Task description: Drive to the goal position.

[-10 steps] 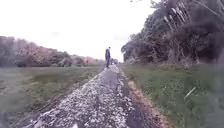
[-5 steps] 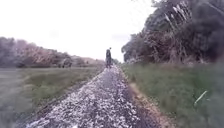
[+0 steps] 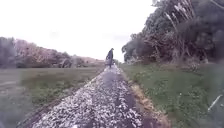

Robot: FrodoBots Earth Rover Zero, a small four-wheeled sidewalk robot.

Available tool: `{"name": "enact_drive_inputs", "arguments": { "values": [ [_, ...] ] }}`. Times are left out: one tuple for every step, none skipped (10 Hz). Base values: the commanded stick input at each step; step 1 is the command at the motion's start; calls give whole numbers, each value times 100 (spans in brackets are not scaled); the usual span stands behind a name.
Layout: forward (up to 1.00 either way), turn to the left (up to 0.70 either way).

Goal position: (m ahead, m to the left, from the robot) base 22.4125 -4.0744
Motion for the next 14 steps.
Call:
{"name": "enact_drive_inputs", "arguments": {
  "values": [
    [60, 0],
    [60, 0],
    [60, 0],
    [60, 0],
    [60, 0],
    [60, 0],
    [60, 0],
    [60, 0],
    [60, 0],
    [60, 0],
    [60, 0],
    [60, 0],
    [60, 0],
    [60, 0]
  ]
}}
